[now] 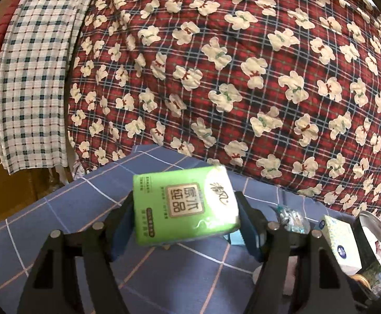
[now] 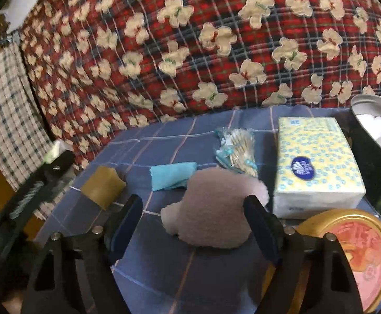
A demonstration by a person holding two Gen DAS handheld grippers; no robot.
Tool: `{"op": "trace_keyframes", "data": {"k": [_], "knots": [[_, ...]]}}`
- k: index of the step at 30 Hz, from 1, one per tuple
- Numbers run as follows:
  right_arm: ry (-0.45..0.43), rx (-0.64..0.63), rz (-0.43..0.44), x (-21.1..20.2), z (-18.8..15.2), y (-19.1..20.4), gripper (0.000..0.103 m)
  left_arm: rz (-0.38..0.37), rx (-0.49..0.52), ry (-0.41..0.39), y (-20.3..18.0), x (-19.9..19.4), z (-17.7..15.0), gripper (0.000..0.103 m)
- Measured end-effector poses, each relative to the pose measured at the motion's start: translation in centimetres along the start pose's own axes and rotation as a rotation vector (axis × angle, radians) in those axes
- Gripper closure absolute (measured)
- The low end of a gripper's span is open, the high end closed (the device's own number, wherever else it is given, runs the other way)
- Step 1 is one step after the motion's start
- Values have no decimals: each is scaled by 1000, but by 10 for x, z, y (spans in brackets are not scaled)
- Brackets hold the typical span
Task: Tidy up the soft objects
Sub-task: 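Grasp the green tissue pack with the left gripper while the right gripper grasps the pink fluffy puff, then carry the green tissue pack and pink puff over to the round tin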
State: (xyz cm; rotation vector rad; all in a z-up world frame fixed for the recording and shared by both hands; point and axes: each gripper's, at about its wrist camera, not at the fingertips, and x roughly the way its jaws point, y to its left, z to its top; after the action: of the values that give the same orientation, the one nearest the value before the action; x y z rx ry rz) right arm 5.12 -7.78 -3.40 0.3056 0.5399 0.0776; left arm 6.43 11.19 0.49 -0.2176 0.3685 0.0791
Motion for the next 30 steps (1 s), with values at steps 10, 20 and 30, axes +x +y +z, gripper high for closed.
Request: {"op": "trace_keyframes", "data": {"k": [10,20,30], "knots": [[71,-112,-184,27,3,9,46,-14,-27,15,4,1,1,31],[-32,-6,-9,-9,0,-22,82,-20,-39,23,5,2,1,31],[-276,-111,114,-60,1,3,82,-48,-5,5,-1,0,0,32]]}}
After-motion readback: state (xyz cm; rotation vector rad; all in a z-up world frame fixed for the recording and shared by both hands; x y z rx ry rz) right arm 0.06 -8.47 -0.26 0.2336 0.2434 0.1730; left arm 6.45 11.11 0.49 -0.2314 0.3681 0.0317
